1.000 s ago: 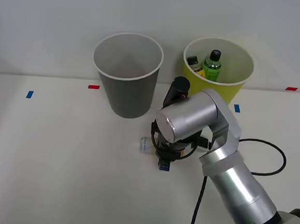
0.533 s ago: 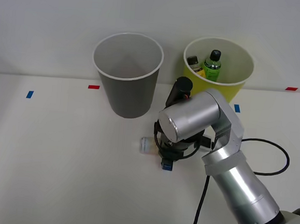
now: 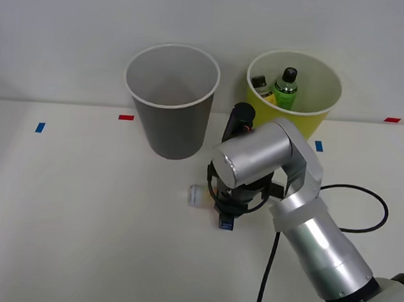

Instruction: Put cans in the gray bin, plastic bottles in the light green bin

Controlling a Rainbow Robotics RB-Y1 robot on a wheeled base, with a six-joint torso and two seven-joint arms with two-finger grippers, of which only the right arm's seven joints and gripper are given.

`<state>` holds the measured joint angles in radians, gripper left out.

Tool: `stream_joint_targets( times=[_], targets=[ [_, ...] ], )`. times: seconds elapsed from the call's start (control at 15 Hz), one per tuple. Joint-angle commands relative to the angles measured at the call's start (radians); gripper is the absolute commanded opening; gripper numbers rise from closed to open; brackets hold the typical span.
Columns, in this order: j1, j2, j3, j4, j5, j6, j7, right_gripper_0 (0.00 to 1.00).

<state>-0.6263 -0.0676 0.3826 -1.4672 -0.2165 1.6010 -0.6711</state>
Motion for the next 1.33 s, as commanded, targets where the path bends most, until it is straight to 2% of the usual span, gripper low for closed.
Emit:
stream_joint_targets(
  times=[0.07,0.13,0.2,0.27,0.73,0.87,1.0,1.13,1.33],
  targets=[
    [-0.010,0.005,-0.002,0.010,0.005,0.008,0.005,0.93],
    [-0.013,0.002,-0.002,0.010,0.005,0.008,0.008,0.62],
    [-0.010,0.000,-0.002,0.010,0.009,0.008,0.013,0.14],
    [-0.013,0.000,-0.002,0.010,0.016,0.008,0.018,0.00],
    [-0.009,-0.017,-0.021,-0.030,0.017,0.033,0.056,0.00],
    [0.002,-0.051,-0.042,-0.136,-0.018,0.140,0.146,0.00],
    [0.039,-0.094,-0.047,-0.254,-0.029,0.172,0.202,0.00],
    [0.115,-0.115,-0.047,-0.394,0.058,0.171,0.346,0.00],
    [0.243,-0.104,-0.047,-0.573,0.253,0.157,0.590,0.00]
  ],
)
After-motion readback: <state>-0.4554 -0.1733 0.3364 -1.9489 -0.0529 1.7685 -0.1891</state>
